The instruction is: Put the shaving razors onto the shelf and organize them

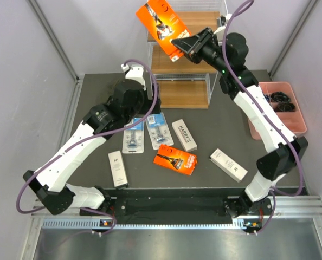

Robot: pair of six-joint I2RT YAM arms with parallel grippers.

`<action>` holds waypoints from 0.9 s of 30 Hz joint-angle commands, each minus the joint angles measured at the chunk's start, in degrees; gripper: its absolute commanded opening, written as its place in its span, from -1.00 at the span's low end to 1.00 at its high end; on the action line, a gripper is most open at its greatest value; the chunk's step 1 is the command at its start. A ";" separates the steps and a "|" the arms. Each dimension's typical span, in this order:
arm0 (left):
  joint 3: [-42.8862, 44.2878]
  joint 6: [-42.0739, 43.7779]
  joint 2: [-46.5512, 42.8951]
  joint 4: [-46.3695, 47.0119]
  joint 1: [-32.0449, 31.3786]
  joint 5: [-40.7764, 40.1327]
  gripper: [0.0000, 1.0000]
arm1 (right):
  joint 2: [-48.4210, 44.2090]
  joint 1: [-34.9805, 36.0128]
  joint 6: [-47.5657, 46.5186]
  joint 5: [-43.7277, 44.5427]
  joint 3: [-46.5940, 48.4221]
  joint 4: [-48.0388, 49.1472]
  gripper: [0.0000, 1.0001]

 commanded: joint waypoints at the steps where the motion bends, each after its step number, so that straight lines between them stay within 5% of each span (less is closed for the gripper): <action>1: 3.56 1.69 1.52 1.90 0.64 1.54 0.98 | 3.97 -1.39 4.21 1.79 8.98 5.05 -1.00; 27: 4.00 4.41 -0.49 1.90 2.14 -4.87 0.98 | 12.59 -0.95 17.13 18.94 9.53 8.40 -1.00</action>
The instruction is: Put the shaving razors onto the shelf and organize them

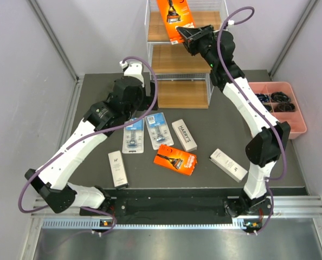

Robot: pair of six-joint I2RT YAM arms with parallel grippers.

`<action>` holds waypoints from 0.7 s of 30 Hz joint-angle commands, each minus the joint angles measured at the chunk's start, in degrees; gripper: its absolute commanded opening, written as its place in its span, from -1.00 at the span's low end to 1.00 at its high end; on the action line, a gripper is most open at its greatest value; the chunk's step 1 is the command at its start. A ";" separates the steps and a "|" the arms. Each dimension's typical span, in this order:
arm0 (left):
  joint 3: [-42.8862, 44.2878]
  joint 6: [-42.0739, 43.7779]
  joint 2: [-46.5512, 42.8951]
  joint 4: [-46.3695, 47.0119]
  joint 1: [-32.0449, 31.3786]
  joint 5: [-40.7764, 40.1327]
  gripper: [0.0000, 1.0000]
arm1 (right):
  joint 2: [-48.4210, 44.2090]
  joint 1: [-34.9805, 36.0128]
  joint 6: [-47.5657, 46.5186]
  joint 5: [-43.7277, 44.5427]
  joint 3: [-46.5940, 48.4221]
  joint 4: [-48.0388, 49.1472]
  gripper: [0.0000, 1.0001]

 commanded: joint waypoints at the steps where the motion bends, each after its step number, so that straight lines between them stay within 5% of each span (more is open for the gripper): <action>1: 2.53 2.23 -2.77 1.01 0.24 -3.01 0.98 | 0.14 1.04 1.85 5.66 2.73 3.10 -1.00; 17: 1.22 2.06 -6.46 -1.02 0.24 -4.33 0.98 | 2.69 5.35 2.73 12.27 7.84 -7.10 -0.84; 21: 0.69 1.71 -7.34 -1.19 0.24 -4.16 0.98 | 2.95 5.43 2.73 11.05 7.84 -6.48 -0.61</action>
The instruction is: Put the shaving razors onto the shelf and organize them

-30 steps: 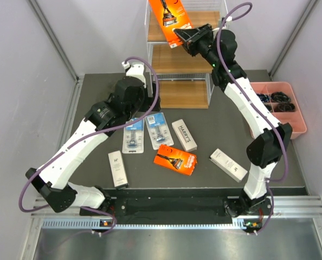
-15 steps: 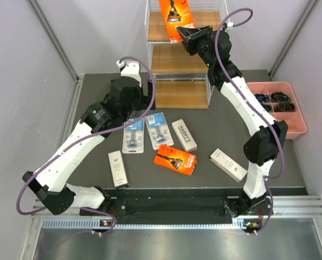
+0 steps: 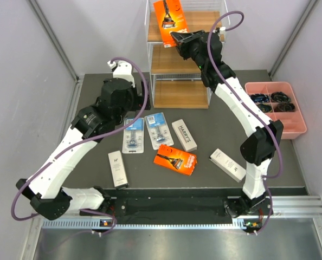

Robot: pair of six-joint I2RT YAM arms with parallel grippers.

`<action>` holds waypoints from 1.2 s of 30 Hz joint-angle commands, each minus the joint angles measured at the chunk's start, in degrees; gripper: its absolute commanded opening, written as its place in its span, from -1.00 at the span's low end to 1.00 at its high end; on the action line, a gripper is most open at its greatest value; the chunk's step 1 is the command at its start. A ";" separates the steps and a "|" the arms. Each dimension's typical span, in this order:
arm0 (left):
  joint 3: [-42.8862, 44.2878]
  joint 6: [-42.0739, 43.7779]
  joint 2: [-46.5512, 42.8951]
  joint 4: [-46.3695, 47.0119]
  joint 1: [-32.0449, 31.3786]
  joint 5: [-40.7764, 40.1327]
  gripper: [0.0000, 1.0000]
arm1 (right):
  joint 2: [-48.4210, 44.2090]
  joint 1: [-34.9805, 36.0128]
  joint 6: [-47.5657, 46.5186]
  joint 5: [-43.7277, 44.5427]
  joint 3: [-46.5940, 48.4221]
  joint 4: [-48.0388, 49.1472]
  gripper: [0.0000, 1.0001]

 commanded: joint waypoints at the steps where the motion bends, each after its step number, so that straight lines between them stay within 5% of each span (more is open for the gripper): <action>1: 0.40 -0.22 -2.55 -0.19 0.24 -0.73 0.98 | -0.02 0.54 0.39 0.14 3.25 1.76 -0.56; 17: -1.88 -0.66 -4.40 -1.07 0.24 -1.08 0.98 | 0.07 0.63 -1.54 -7.85 4.04 2.46 0.14; 25: -2.58 -0.83 -4.75 -1.68 0.32 -0.99 0.98 | -1.34 0.63 -1.37 -11.55 2.11 2.38 0.11; 36: -3.46 -1.19 -4.66 -2.12 0.24 -0.72 0.98 | -3.27 0.63 -1.54 -13.93 -0.35 3.87 -0.20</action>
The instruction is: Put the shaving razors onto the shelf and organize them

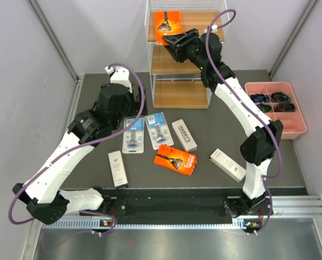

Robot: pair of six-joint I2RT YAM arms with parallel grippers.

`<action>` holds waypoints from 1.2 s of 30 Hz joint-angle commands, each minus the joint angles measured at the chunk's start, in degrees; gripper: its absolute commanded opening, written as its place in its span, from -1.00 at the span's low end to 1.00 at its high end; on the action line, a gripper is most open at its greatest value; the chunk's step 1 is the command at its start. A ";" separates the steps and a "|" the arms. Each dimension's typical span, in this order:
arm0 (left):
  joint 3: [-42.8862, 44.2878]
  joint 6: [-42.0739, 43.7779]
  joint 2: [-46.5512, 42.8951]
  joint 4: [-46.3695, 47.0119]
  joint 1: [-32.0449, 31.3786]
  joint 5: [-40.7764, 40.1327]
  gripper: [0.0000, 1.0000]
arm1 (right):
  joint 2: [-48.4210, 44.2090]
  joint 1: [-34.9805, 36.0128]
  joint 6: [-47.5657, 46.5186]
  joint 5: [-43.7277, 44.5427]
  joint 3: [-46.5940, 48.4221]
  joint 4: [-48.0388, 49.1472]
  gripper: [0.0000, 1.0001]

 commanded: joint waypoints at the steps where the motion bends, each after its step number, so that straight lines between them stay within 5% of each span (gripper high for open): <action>1: -0.34 -0.11 -1.45 0.24 0.24 -0.79 0.98 | -3.42 0.52 -0.86 -1.82 -0.31 3.52 -0.25; 10: -0.87 -0.11 -1.19 0.42 0.24 -0.88 0.98 | -2.99 0.52 -0.34 -2.96 -1.72 7.56 -0.82; 36: -2.62 -0.11 -1.45 0.86 0.24 -1.05 0.98 | 2.02 0.52 6.52 3.10 -2.33 14.07 -0.77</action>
